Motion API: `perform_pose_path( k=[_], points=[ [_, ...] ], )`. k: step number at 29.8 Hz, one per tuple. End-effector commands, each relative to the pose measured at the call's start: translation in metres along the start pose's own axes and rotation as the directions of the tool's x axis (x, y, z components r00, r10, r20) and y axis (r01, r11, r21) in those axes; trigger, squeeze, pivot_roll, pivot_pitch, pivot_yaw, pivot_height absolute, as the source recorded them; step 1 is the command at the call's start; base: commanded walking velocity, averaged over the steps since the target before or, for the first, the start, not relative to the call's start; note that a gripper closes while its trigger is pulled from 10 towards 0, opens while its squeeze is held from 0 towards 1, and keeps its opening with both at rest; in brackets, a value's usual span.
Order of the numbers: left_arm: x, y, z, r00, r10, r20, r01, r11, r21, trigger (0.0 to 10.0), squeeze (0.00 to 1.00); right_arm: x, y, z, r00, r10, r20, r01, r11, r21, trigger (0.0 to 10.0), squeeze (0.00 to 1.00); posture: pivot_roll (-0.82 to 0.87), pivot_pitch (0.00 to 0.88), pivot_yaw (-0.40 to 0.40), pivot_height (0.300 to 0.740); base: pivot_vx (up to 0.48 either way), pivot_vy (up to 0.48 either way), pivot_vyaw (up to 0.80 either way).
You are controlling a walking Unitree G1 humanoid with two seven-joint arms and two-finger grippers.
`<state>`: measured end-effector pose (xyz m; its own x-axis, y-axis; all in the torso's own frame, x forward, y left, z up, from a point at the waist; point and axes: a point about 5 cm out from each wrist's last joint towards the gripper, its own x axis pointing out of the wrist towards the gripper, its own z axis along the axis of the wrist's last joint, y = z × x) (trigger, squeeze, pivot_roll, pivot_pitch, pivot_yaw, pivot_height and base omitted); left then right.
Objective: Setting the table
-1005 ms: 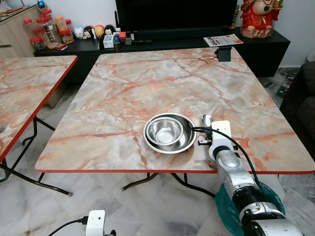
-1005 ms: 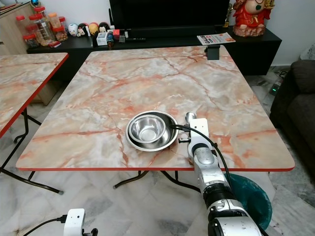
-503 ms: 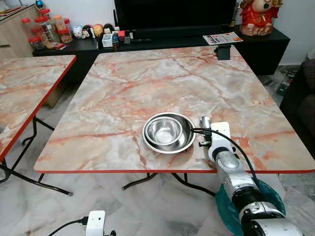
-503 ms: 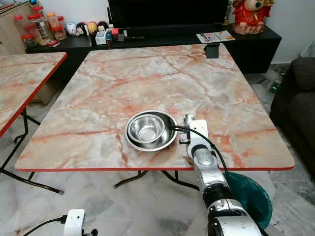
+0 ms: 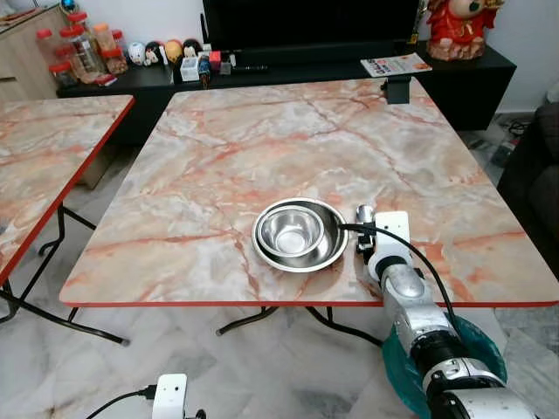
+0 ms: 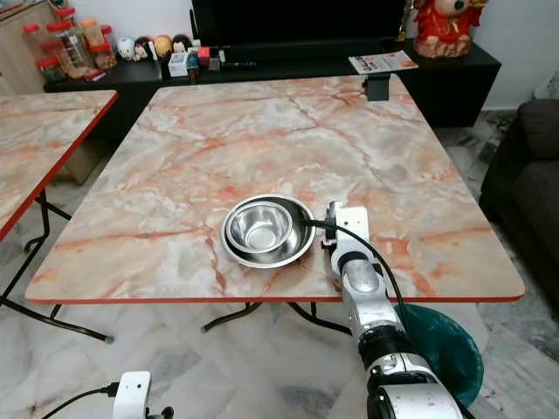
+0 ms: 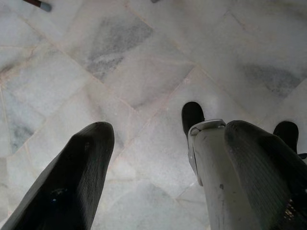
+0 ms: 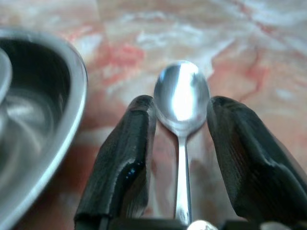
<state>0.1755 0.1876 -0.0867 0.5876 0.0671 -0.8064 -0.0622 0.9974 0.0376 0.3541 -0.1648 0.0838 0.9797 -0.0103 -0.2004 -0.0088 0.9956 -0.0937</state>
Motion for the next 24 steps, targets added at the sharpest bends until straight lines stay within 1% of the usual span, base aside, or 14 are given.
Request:
perform_pose_path(
  k=[1, 2, 4, 5, 7, 10, 12, 14, 18, 19, 24],
  points=[
    [0.0, 0.004, -0.002, 1.0, 0.01, -0.011, -0.01, 1.0, 0.003, 10.0, 0.0, 0.003, 0.004, 0.016, 0.997, 0.011, 0.071, -0.013, 1.0, 0.026, 10.0, 0.0, -0.01, 0.027, 0.085, 0.74, 0.0, 0.0, 0.0],
    [0.0, 0.004, -0.001, 1.0, 0.009, -0.009, -0.009, 1.0, 0.001, 10.0, 0.0, 0.002, 0.003, 0.022, 0.993, -0.003, 0.12, -0.001, 0.999, 0.035, 10.0, 0.0, -0.01, 0.026, 0.083, 0.74, 0.0, 0.0, 0.0],
    [0.0, 0.003, -0.001, 1.0, 0.009, -0.007, -0.009, 1.0, -0.003, 10.0, 0.0, 0.001, 0.0, 0.027, 0.986, -0.024, 0.167, 0.02, 0.999, 0.026, 10.0, 0.0, -0.01, 0.026, 0.083, 0.74, 0.0, 0.0, 0.0],
    [0.0, 0.003, -0.001, 1.0, 0.009, -0.006, -0.009, 1.0, -0.005, 10.0, 0.0, -0.001, -0.001, 0.031, 0.978, -0.041, 0.204, 0.041, 0.999, 0.008, 10.0, 0.0, -0.01, 0.026, 0.082, 0.74, 0.0, 0.0, 0.0],
    [0.0, 0.003, 0.0, 1.0, 0.01, -0.003, -0.01, 1.0, -0.006, 10.0, 0.0, -0.002, -0.003, 0.033, 0.972, -0.063, 0.225, 0.064, 0.998, 0.003, 10.0, 0.0, -0.01, 0.025, 0.082, 0.74, 0.0, 0.0, 0.0],
    [0.0, 0.003, 0.0, 1.0, 0.01, -0.003, -0.01, 1.0, -0.006, 10.0, 0.0, -0.002, -0.003, 0.033, 0.972, -0.064, 0.226, 0.065, 0.998, 0.003, 10.0, 0.0, -0.01, 0.025, 0.082, 0.74, 0.0, 0.0, 0.0],
    [0.0, 0.003, 0.001, 1.0, 0.012, 0.005, -0.012, 1.0, -0.01, 10.0, 0.0, -0.008, -0.005, 0.036, 0.953, -0.088, 0.29, 0.083, 0.996, 0.03, 10.0, 0.0, -0.01, 0.025, 0.082, 0.74, 0.0, 0.0, 0.0],
    [0.0, 0.003, 0.001, 1.0, 0.013, 0.007, -0.013, 1.0, -0.011, 10.0, 0.0, -0.012, -0.007, 0.037, 0.939, -0.099, 0.331, 0.092, 0.995, 0.037, 10.0, 0.0, -0.01, 0.026, 0.082, 0.74, 0.0, 0.0, 0.0],
    [0.0, 0.003, 0.001, 1.0, 0.011, 0.01, -0.011, 1.0, -0.022, 10.0, 0.0, -0.018, -0.009, 0.034, 0.927, -0.116, 0.357, 0.107, 0.993, 0.047, 10.0, 0.0, -0.01, 0.026, 0.081, 0.74, 0.0, 0.0, 0.0],
    [0.0, 0.003, 0.002, 1.0, 0.011, 0.011, -0.01, 1.0, -0.029, 10.0, 0.0, -0.021, -0.009, 0.035, 0.919, -0.116, 0.378, 0.108, 0.993, 0.042, 10.0, 0.0, -0.01, 0.026, 0.081, 0.74, 0.0, 0.0, 0.0],
    [0.0, 0.003, 0.002, 1.0, 0.01, 0.011, -0.01, 0.999, -0.035, 10.0, 0.0, -0.024, -0.008, 0.037, 0.909, -0.113, 0.402, 0.107, 0.994, 0.037, 10.0, 0.0, -0.02, 0.026, 0.084, 0.74, 0.0, 0.05, 0.0]
  ],
)
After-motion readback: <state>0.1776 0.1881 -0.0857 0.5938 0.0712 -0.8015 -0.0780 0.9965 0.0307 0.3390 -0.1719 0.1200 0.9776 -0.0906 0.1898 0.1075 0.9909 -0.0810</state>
